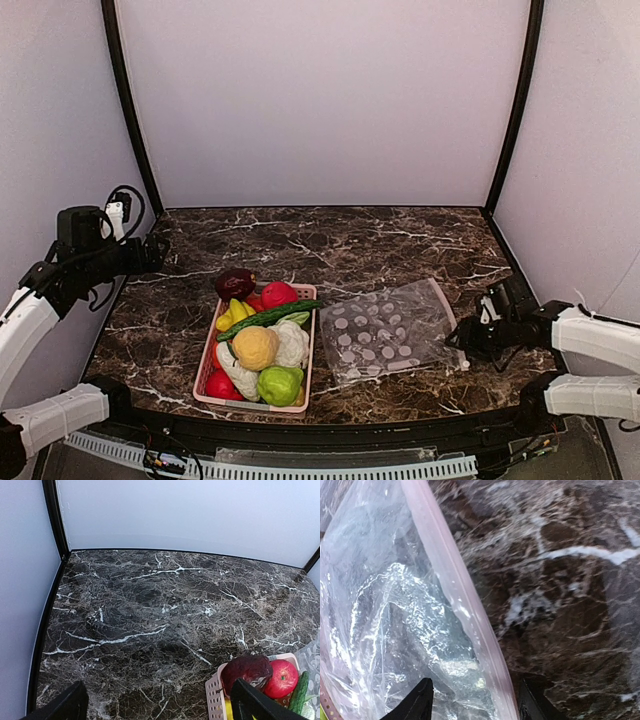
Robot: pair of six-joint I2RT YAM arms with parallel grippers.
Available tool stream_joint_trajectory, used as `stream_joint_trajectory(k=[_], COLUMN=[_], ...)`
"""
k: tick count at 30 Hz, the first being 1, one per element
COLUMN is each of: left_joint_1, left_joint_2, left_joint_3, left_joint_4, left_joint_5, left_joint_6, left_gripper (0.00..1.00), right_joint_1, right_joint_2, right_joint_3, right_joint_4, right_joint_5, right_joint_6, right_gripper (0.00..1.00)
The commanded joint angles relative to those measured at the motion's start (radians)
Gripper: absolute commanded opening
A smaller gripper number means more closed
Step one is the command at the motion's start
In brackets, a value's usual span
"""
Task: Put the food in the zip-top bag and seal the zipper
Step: Adjust the zipper food storage bag at the center of the board.
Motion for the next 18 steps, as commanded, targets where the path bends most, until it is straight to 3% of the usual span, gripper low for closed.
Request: stream_joint_trajectory(k=[1,6,12,18], left_joint_1=[0.002,0.003,0.003,0.003], left_joint_2=[0.005,0.006,0.008,0.017], left_joint_3=[-0.006,-0.007,-0.010,-0.009], left_joint_4=[-0.011,-0.013,-0.010,-0.010], left_joint_5=[0.005,0.001,0.011,0.012], left_joint_6=[-0.002,-0.003,-0.006,-0.006], left_gripper=[1.00,1.00,1.00,1.00], right_joint_1=[0.125,0.220,0.215,0.157], right_joint_2=[0.074,0.131,0.123,0.067], right_joint_3=[0.059,0.132,0.125,0.085], right_joint_4=[0.076,0.069,-0.016,-0.028], right_joint_5=[-0.050,-0.008,0.090,0.063], right_joint_6=[-0.025,-0.016,0.010,0.009], right_gripper=[0.55,0.55,0.58,0.62])
